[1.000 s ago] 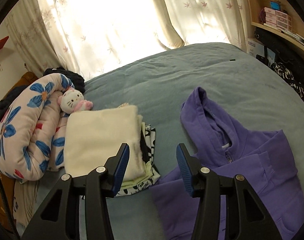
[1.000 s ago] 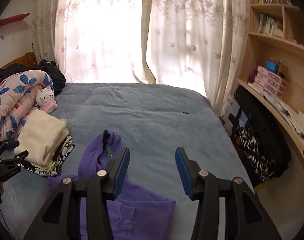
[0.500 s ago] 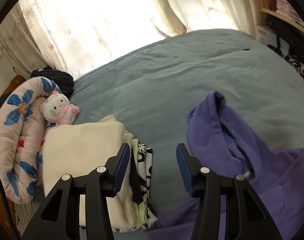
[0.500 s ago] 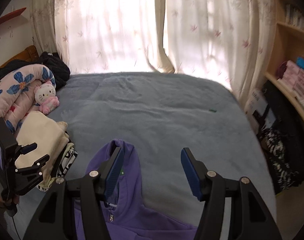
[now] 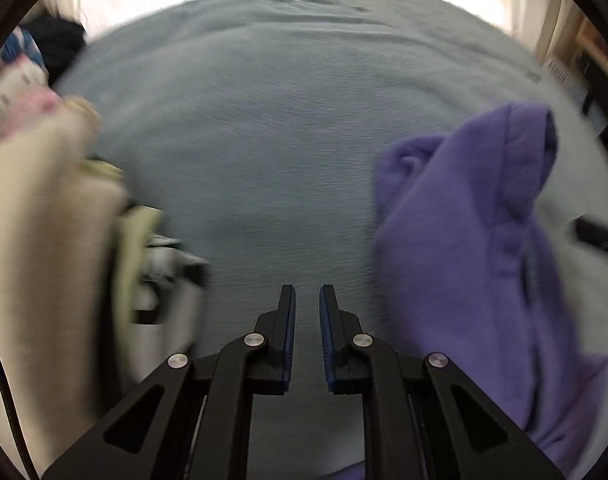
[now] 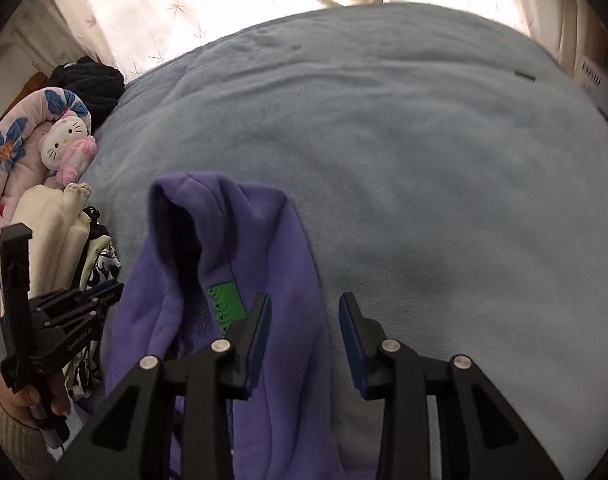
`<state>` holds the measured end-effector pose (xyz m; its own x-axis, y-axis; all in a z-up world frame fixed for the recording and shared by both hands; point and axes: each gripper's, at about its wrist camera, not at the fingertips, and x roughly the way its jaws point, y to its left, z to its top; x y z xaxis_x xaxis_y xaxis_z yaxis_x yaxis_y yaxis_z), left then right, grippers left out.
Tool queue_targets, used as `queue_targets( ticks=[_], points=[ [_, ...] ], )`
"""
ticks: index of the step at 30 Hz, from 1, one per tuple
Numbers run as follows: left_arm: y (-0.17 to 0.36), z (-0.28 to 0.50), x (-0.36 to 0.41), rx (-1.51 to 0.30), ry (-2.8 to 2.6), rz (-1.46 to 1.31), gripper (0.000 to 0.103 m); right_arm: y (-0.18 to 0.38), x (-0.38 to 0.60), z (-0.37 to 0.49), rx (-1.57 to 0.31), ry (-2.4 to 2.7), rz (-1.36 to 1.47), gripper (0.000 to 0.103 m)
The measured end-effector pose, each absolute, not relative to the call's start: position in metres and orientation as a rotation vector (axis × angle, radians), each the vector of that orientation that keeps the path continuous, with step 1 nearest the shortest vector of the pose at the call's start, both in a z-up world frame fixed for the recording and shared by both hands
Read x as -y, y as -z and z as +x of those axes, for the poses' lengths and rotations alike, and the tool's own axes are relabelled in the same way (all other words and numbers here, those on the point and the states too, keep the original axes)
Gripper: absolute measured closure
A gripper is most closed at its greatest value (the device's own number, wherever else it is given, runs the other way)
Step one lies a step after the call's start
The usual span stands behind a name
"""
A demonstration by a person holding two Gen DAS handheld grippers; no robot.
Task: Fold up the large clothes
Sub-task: 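Grasp the hood with the right tool while the left tool grasps the hood edge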
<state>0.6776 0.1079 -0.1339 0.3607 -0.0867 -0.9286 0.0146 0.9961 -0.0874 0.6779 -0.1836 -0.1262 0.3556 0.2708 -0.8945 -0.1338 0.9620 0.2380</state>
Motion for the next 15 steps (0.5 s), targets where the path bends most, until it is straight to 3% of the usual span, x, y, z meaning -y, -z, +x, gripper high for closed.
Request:
queue_targets(
  ticks=[8, 11, 15],
  points=[
    [0.13, 0.671, -0.1, -1.106, 0.206, -0.193, 0.092, 0.164, 0.169, 0.699, -1.224, -0.269, 0.148, 0.068],
    [0.133, 0.673, -0.093, -1.12, 0.225, -0.184, 0.092, 0.165, 0.167, 0.693, -1.197, -0.237, 0.08, 0.098],
    [0.135, 0.676, -0.083, -1.132, 0.252, -0.222, 0.092, 0.136, 0.195, 0.68, -1.088, -0.202, 0.118, 0.098]
  ],
)
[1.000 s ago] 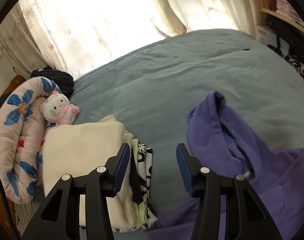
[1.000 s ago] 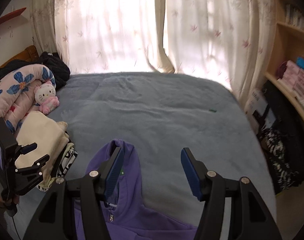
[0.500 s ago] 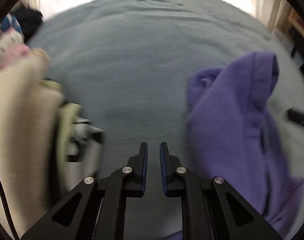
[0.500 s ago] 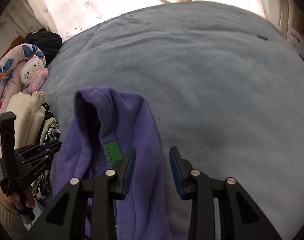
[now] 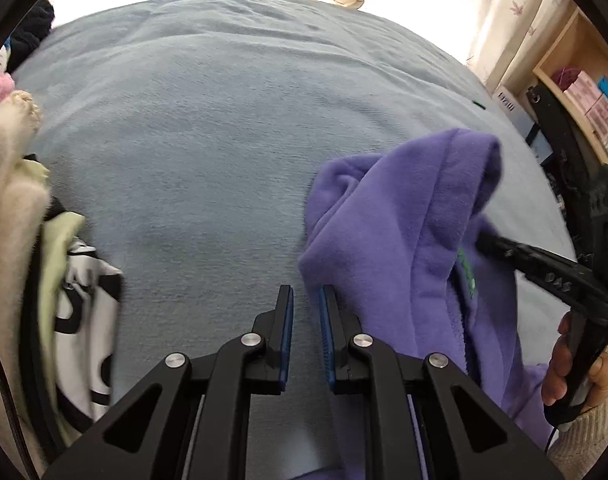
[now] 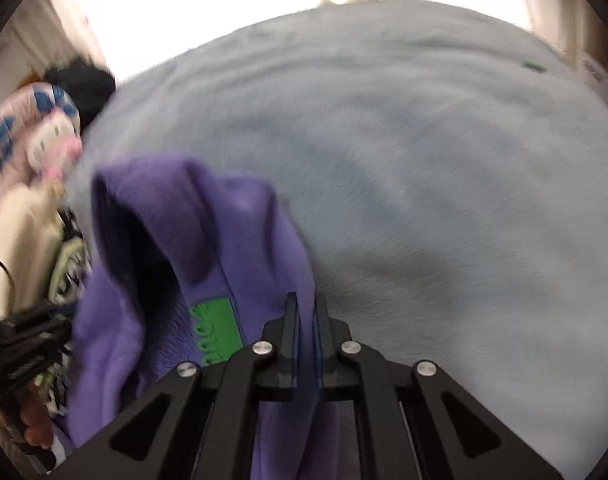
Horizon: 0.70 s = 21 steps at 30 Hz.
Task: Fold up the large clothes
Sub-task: 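Grasp the hood with the right tool while the left tool grasps the hood edge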
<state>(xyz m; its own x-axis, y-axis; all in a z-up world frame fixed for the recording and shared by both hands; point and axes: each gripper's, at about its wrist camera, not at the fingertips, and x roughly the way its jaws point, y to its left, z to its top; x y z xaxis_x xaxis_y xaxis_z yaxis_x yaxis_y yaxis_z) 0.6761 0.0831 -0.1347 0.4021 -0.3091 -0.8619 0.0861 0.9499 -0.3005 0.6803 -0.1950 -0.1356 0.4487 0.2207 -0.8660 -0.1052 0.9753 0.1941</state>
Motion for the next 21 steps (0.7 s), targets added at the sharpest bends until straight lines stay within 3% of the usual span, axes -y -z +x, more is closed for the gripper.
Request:
queue_targets(
  ticks=[12, 21],
  points=[
    [0.128, 0.695, -0.07, -1.106, 0.179, -0.253, 0.091, 0.159, 0.248, 0.668, -1.103, -0.093, 0.194, 0.098],
    [0.121, 0.687, -0.029, -1.108, 0.437, -0.247, 0.091, 0.169, 0.247, 0.67, -1.123, -0.1, 0.217, 0.098]
  ],
)
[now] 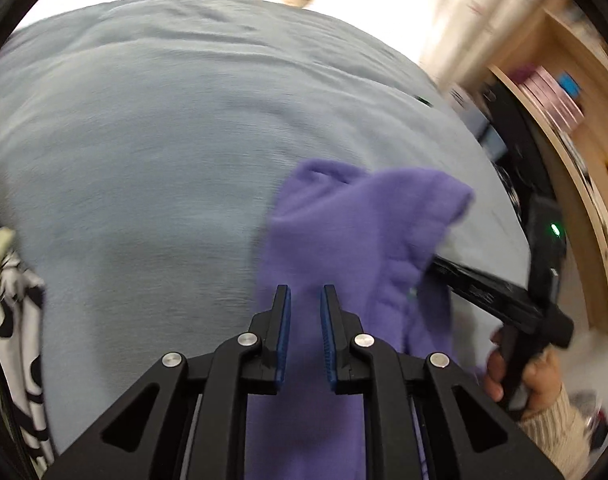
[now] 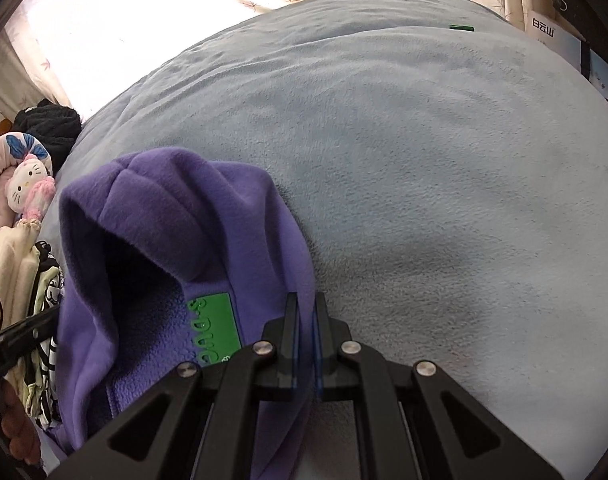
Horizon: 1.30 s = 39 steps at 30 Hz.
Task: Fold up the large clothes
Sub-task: 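Grasp the hood with the right tool while the left tool grasps the hood edge, then lift the hood with both tools and fold it down onto the body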
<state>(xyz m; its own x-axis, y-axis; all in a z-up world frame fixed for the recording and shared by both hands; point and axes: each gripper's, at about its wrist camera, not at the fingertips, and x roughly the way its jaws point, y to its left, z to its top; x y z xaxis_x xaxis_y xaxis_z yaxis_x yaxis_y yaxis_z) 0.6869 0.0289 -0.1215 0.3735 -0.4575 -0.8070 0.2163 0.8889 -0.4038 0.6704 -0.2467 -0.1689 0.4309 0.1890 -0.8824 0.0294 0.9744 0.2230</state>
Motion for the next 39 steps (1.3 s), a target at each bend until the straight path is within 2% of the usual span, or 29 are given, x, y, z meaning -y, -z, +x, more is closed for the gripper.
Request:
queue_targets(
  ticks=[7, 13, 15, 16, 22, 23, 25, 26, 27, 31, 39],
  points=[
    [0.119, 0.688, -0.002, -1.09, 0.393, -0.122, 0.088, 0.173, 0.248, 0.67, -1.128, -0.112, 0.218, 0.098],
    [0.127, 0.691, -0.023, -1.092, 0.314, -0.117, 0.072, 0.175, 0.249, 0.671, -1.132, -0.123, 0.22, 0.098],
    [0.132, 0.692, -0.03, -1.104, 0.331, -0.16, 0.049, 0.176, 0.249, 0.672, -1.131, -0.126, 0.22, 0.098],
    [0.134, 0.693, -0.031, -1.106, 0.339, -0.177, 0.043, 0.177, 0.249, 0.672, -1.131, -0.128, 0.218, 0.098],
    [0.144, 0.7, -0.034, -1.122, 0.354, -0.239, 0.043, 0.179, 0.248, 0.673, -1.131, -0.131, 0.214, 0.098],
    [0.146, 0.702, -0.033, -1.126, 0.358, -0.244, 0.046, 0.179, 0.248, 0.672, -1.132, -0.131, 0.212, 0.098],
    [0.152, 0.705, -0.03, -1.139, 0.377, -0.263, 0.066, 0.18, 0.248, 0.673, -1.134, -0.132, 0.213, 0.098],
    [0.156, 0.707, -0.028, -1.151, 0.385, -0.272, 0.073, 0.18, 0.248, 0.673, -1.135, -0.132, 0.213, 0.098],
    [0.158, 0.707, -0.026, -1.152, 0.383, -0.268, 0.088, 0.18, 0.247, 0.673, -1.135, -0.132, 0.211, 0.098],
    [0.154, 0.697, -0.018, -1.082, 0.335, -0.158, 0.097, 0.177, 0.244, 0.671, -1.131, -0.125, 0.188, 0.098],
    [0.111, 0.671, -0.063, -0.977, 0.103, -0.071, 0.099, 0.135, 0.237, 0.649, -1.028, -0.108, 0.131, 0.099]
  ],
)
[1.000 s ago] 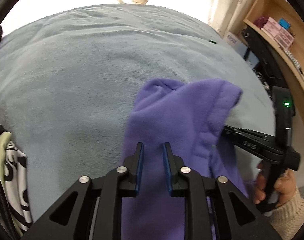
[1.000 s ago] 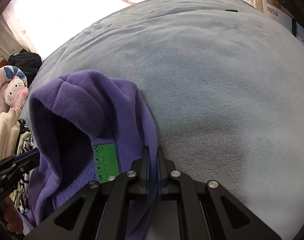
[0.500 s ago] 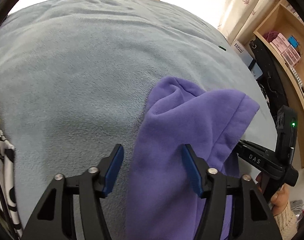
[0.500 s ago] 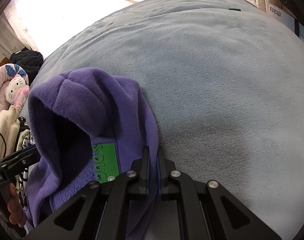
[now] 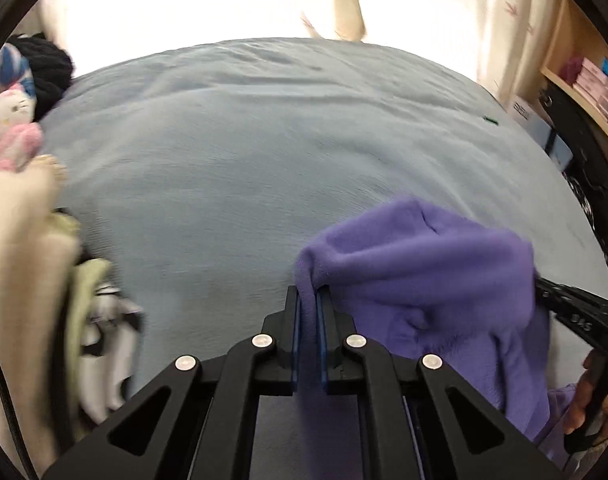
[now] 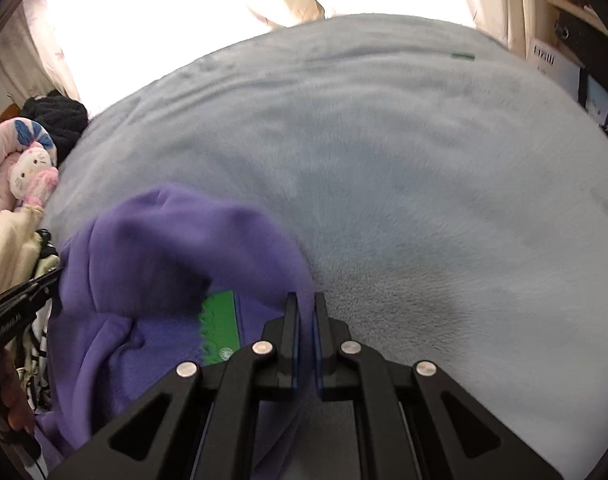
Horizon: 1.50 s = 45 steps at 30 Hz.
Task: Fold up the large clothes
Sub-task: 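Lift the hood with both tools and fold it down onto the body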
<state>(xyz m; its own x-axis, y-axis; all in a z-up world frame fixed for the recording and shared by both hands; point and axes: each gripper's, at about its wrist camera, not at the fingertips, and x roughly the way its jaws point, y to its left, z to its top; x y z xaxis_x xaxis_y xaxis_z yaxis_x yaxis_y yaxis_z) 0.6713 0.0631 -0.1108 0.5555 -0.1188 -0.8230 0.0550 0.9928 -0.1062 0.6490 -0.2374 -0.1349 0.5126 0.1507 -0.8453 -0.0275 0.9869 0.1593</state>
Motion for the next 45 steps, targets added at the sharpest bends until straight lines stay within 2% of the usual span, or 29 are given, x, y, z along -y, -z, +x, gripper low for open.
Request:
queue_targets(
  ticks=[8, 16, 20, 24, 29, 31, 32, 35, 36, 40, 45],
  points=[
    [0.061, 0.617, -0.095, -0.95, 0.088, -0.11, 0.099, 0.052, 0.215, 0.587, -0.911, -0.184, 0.047, 0.099],
    [0.003, 0.503, -0.116, -0.93, 0.143, -0.121, 0.098, -0.02, 0.206, 0.466, -0.819, -0.277, -0.073, 0.098],
    [0.004, 0.426, -0.12, -0.978, 0.188, -0.1, 0.097, -0.021, 0.199, 0.401, -0.816, -0.281, -0.173, 0.098],
    [0.025, 0.36, -0.12, -1.055, 0.207, -0.072, 0.096, 0.008, 0.2, 0.344, -0.903, -0.251, -0.259, 0.094],
    [0.058, 0.293, -0.122, -1.171, 0.248, -0.087, 0.096, 0.037, 0.216, 0.296, -1.043, -0.255, -0.176, 0.093],
    [0.065, 0.277, -0.126, -1.195, 0.273, -0.122, 0.092, 0.041, 0.223, 0.283, -1.081, -0.267, -0.11, 0.093],
    [0.068, 0.27, -0.125, -1.203, 0.287, -0.141, 0.091, 0.044, 0.226, 0.279, -1.1, -0.274, -0.074, 0.089],
    [0.072, 0.257, -0.125, -1.21, 0.316, -0.202, 0.083, 0.05, 0.227, 0.262, -1.146, -0.293, 0.031, 0.064],
    [0.072, 0.255, -0.124, -1.211, 0.329, -0.228, 0.08, 0.05, 0.227, 0.259, -1.153, -0.3, 0.06, 0.059],
    [0.079, 0.258, -0.125, -1.2, 0.369, -0.367, 0.077, 0.059, 0.223, 0.254, -1.206, -0.339, 0.235, 0.056],
    [0.095, 0.28, -0.126, -1.222, 0.366, -0.545, 0.067, 0.076, 0.228, 0.27, -1.272, -0.307, 0.506, 0.04]
  ],
)
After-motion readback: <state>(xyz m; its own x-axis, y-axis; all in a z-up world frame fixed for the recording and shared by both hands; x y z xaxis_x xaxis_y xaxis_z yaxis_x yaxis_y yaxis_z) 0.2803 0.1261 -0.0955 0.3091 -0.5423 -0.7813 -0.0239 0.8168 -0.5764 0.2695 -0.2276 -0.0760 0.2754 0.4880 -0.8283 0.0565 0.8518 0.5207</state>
